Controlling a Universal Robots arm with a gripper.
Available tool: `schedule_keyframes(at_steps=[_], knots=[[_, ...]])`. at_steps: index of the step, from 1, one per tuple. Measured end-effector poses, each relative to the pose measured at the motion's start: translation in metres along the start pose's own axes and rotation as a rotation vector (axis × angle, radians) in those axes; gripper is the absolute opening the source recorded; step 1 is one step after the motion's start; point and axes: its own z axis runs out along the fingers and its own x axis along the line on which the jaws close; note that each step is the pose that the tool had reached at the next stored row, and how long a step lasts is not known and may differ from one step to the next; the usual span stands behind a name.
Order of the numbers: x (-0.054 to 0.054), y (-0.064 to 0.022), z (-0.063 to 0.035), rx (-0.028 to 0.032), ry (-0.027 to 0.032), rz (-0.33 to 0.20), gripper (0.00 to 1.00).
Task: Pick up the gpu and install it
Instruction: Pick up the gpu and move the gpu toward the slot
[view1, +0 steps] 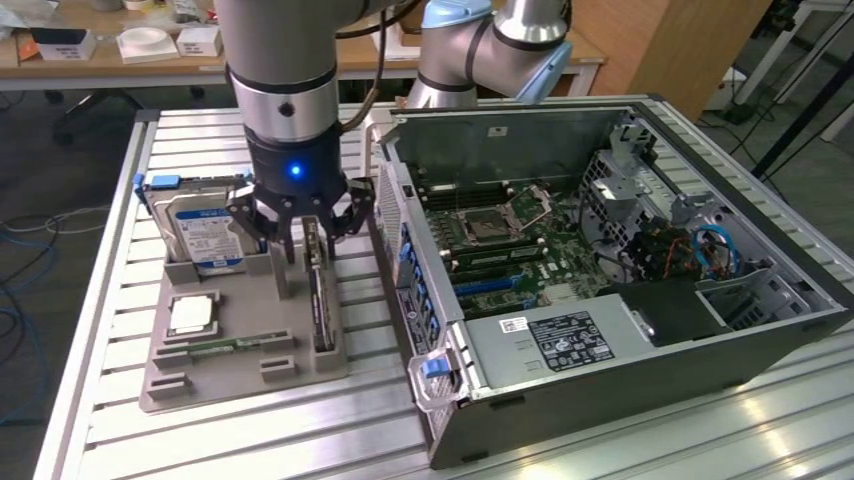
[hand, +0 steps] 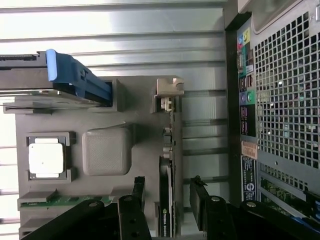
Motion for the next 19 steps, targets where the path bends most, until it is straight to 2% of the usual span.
schedule_keyframes(at_steps=[13, 19], knots=[[0.000, -0.0006, 0.0131, -0.0010, 0.0001, 0.000, 0.49], [0.000, -0.0007, 0.0156, -0.0010, 0.0003, 0.000, 0.49]])
